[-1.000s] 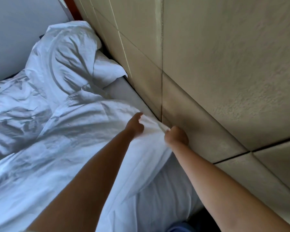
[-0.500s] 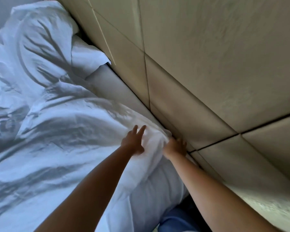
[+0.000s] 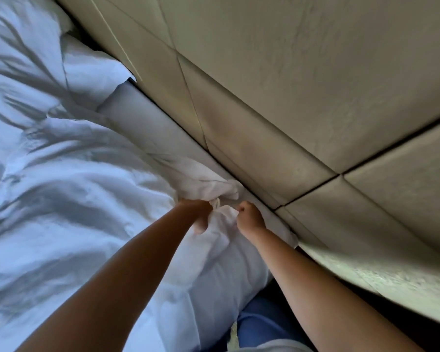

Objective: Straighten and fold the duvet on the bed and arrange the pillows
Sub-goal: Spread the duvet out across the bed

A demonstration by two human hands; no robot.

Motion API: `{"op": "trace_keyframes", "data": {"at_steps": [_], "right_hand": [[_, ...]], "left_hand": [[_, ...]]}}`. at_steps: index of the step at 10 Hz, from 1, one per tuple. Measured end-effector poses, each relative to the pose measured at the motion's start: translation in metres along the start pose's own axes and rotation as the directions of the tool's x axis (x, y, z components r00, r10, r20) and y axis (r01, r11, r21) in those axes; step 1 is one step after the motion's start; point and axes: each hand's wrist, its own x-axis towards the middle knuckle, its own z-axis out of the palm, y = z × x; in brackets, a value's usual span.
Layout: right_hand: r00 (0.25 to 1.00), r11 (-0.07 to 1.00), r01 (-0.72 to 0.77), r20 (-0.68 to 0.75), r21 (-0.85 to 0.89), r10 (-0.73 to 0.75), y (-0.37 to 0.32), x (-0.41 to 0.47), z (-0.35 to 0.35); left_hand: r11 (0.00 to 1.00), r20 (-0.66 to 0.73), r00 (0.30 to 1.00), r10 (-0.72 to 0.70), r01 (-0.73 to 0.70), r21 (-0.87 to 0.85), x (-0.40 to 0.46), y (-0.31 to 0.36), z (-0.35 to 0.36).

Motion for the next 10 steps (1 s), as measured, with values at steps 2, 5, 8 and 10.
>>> {"op": "trace_keyframes", "data": {"at_steps": [2, 5, 8, 10], "right_hand": [[0.82, 0.809, -0.469, 0.514, 0.354, 0.251, -0.033, -0.012, 0.006], [0.892, 0.988, -0.14, 0.441, 0.066, 0.097, -0.081, -0.02, 0.007], [0.869, 0.812, 0.485, 0.072, -0.324, -0.49, -0.093, -0.011, -0.032], [0.988, 0.834, 0.126, -0.011, -0.536, -0.157, -0.06, -0.028, -0.037]], "left_hand": [[0.972, -0.017, 0.992, 0.125, -0.126, -0.197, -0.03, -0.007, -0.009], [0.952, 0.03, 0.986, 0.161, -0.147, -0.269, -0.077, -0.015, -0.02], [0.929, -0.174, 0.976, 0.133, -0.184, -0.322, -0.093, -0.039, -0.049], [0.987, -0.151, 0.98, 0.132, -0.145, -0.075, -0.076, -0.032, -0.008]]}}
